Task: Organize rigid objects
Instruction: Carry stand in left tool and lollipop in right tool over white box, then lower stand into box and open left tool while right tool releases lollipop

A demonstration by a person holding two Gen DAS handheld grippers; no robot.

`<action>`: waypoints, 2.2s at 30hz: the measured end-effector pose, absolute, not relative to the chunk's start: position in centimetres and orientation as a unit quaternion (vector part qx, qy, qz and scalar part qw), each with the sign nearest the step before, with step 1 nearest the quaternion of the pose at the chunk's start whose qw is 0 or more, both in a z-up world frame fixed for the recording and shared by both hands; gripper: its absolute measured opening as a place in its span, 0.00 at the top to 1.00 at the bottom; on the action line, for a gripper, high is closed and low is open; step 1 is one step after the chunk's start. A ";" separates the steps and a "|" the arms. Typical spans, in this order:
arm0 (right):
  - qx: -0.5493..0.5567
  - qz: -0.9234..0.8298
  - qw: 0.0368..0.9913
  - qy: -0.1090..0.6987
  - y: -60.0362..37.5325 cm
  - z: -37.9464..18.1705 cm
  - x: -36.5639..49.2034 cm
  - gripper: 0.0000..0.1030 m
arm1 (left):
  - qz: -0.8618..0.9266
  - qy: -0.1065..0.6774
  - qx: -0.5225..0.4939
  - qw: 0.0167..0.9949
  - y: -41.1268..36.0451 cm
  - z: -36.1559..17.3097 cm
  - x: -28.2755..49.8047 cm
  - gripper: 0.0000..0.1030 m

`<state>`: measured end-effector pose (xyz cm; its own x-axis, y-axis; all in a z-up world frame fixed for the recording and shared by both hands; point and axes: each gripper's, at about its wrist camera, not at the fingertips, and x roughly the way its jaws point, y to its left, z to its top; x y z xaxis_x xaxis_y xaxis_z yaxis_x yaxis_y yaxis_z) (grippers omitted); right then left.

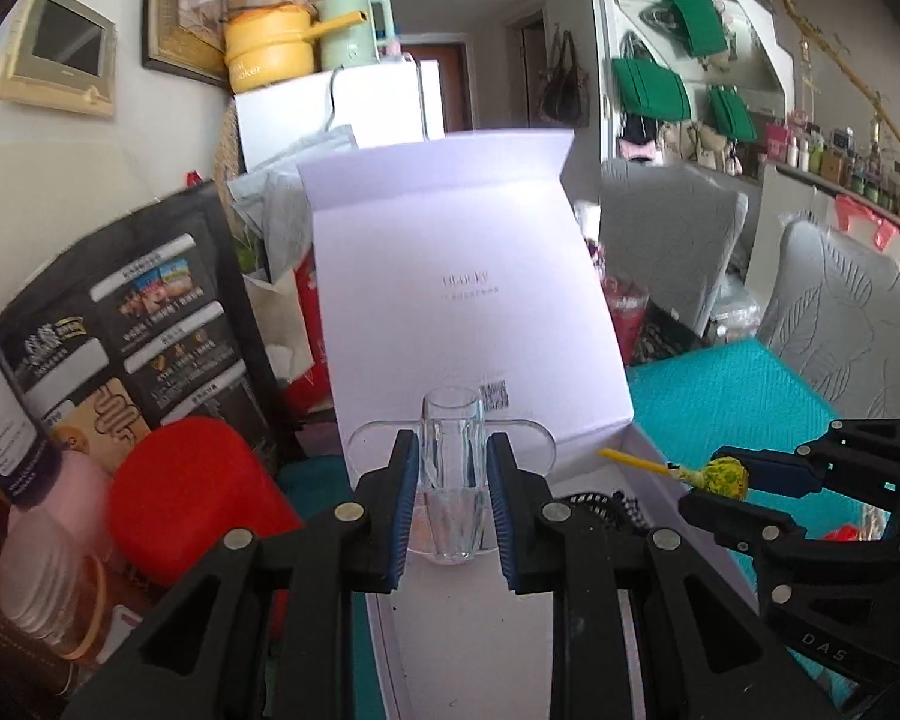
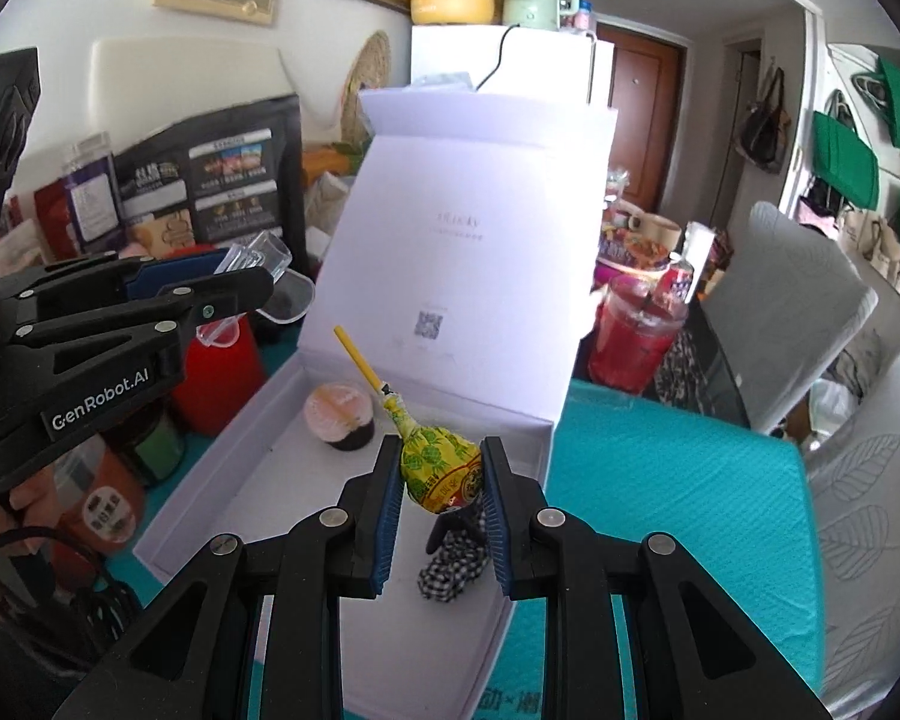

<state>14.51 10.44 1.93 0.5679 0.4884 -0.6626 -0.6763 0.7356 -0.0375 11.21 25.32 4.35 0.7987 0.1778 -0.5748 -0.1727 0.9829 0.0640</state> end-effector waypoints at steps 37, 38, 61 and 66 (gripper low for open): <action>-0.160 0.300 0.850 0.402 12.6 -6.0 19.0 0.76 | 0.097 0.439 -0.018 0.893 25.6 -4.5 16.9 0.78; -0.161 0.300 0.850 0.402 12.6 -6.0 18.9 0.76 | 0.098 0.440 -0.018 0.893 25.6 -4.5 16.9 0.78; -0.163 0.279 0.848 0.420 11.8 -4.3 17.4 0.59 | 0.096 0.463 -0.035 0.880 26.4 -4.6 17.5 0.75; -0.164 0.271 0.853 0.415 11.2 -3.6 16.9 0.57 | 0.097 0.462 -0.033 0.881 26.1 -4.3 17.2 0.47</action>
<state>16.92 11.15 -3.56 0.5095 0.3260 -0.7963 -0.5985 0.7992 -0.0558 17.16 26.08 -4.26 0.5543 0.1408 -0.8203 -0.2017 0.9789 0.0317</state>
